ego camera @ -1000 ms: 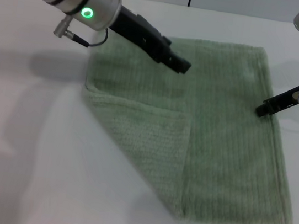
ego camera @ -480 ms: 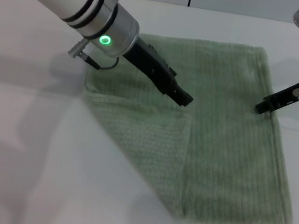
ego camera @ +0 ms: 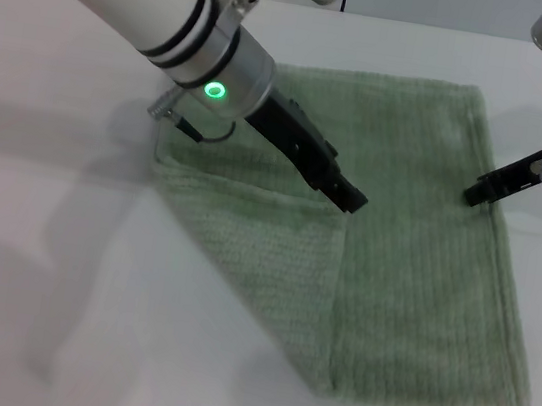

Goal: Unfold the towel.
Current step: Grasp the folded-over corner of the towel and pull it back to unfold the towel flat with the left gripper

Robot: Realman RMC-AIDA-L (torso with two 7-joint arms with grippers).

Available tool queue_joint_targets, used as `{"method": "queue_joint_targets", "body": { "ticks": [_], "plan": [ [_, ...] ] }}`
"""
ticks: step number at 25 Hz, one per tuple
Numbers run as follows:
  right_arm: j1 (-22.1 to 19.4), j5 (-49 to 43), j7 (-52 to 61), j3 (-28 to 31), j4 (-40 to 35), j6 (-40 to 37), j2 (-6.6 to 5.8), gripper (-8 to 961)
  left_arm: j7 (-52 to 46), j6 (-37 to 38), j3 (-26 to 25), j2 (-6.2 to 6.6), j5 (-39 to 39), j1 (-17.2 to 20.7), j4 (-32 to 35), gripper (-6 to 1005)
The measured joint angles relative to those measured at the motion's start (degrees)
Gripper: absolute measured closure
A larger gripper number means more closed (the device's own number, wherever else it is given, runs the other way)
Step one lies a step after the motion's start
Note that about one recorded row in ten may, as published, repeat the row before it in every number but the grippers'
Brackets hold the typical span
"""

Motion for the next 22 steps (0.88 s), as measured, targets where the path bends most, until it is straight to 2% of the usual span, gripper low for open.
{"method": "queue_joint_targets", "body": {
  "ticks": [9,13,22],
  "plan": [
    [0.09,0.0,0.0,-0.49,0.0,0.0,0.15,955,-2.6,-3.21,6.29,0.01,-3.8,-0.28,-0.65,198],
    [0.19,0.01,0.0,-0.49,0.0,0.0,0.17,956,-5.45,-7.03,10.16,0.02,-4.54,-0.13,-0.65,198],
    [0.46,0.01,0.0,-0.54,0.0,0.07,0.17,956,-5.94,-9.12,12.0,0.02,-4.56,-0.36,-2.66,198]
  ]
}}
